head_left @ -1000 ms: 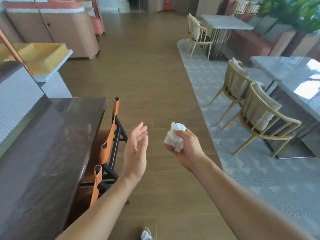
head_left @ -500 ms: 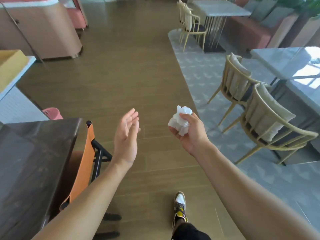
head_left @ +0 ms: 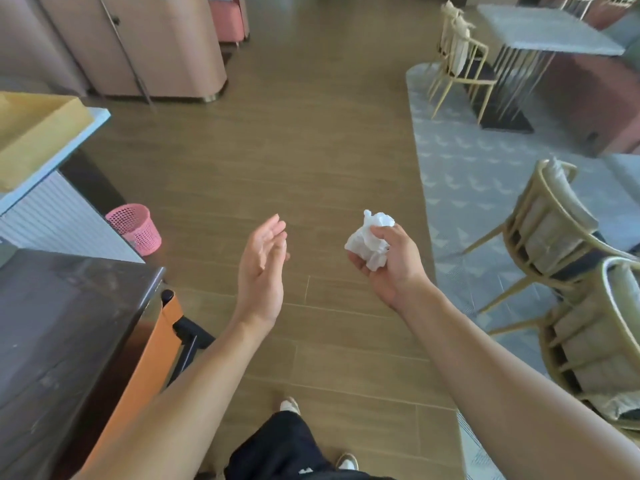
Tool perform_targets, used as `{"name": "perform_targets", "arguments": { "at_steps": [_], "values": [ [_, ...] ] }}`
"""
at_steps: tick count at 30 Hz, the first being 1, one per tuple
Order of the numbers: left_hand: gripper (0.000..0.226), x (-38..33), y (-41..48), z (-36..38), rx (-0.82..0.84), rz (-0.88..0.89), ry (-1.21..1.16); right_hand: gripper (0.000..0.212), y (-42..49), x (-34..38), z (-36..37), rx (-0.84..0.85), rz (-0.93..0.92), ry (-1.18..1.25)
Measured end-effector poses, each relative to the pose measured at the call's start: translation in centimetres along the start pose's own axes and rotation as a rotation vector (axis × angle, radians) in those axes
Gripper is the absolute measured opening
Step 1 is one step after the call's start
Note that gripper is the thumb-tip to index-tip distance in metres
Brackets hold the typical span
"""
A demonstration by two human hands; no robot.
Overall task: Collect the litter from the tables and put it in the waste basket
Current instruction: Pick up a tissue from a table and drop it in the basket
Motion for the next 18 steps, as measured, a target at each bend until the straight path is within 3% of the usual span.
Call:
{"name": "perform_targets", "arguments": {
  "at_steps": [18],
  "values": [
    [0.043, 0.4, 35.1, -4.6, -0.17, -0.005, -0.057, 0.026, 33.5, -3.7, 16.9, 0.093, 0.08, -0.062]
  ]
}}
Point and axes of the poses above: each hand's wrist, its own y-axis towards the middle knuckle, its own z-axis out of the palm, x = y × z, the point moved 2 cm from there along y, towards the middle knuckle, and after that the axes turned 12 degrees about -z, right-handed, at the moved point
